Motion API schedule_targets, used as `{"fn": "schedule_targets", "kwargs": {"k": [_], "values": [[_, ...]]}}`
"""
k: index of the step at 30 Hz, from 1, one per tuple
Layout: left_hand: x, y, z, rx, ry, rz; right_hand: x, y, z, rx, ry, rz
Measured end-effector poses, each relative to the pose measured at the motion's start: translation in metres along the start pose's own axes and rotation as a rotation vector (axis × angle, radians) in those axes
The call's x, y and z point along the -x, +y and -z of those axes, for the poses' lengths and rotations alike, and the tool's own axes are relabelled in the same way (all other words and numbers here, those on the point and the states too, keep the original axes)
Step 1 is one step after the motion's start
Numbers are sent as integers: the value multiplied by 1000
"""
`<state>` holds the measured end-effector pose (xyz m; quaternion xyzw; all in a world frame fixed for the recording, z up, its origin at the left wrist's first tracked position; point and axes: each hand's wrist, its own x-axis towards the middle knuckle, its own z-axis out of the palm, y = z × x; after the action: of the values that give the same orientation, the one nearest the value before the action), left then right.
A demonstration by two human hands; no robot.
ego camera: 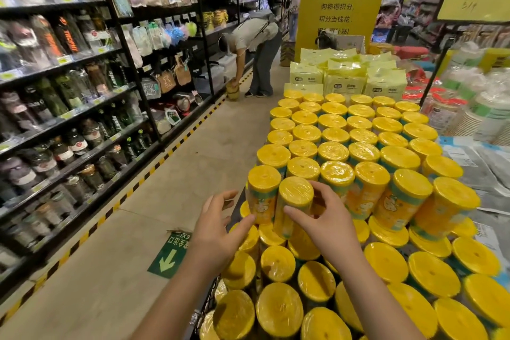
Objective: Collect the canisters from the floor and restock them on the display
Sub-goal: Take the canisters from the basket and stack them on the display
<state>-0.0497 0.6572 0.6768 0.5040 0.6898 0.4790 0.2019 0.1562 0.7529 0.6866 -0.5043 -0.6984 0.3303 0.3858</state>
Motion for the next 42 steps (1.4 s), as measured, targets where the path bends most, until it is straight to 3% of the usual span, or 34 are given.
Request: {"fn": "schedule_targets", "kwargs": {"k": [9,13,19,23,27,34,42], "values": [[24,13,30,-147,-26,16,4,-13,12,186,-47,-28],[52,30,50,-274,-5,13,24,-47,25,350,-15,298],[128,35,82,-606,82,91,72,-84,-12,334,-468,639],[194,23,95,-817,141,280,112,-89,-52,381,-721,860],[265,0,107,-974,114,495,167,-87,-93,442,-855,1059],[369,-46,131,-998,78,788,247,-88,-157,381,-1068,1146],[433,-115,165,-847,46,862,314,-94,-224,544,-1210,1085]]}}
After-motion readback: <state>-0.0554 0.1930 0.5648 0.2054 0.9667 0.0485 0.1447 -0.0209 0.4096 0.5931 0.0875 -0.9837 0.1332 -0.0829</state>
